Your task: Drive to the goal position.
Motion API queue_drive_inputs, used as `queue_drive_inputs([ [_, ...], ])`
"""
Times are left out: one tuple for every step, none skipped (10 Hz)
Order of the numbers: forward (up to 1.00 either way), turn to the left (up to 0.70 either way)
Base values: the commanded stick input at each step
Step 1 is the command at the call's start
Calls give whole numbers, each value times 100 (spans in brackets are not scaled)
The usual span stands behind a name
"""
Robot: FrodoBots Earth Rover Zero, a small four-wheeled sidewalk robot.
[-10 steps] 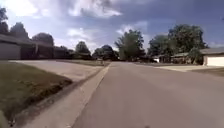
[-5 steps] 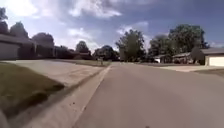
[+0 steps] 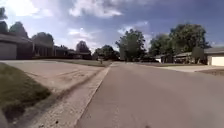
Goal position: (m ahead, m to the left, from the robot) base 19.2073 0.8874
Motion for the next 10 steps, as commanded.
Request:
queue_drive_inputs([
  [100,0],
  [100,0],
  [100,0],
  [100,0],
  [100,0],
  [100,0],
  [100,0],
  [100,0],
  [100,0],
  [100,0],
])
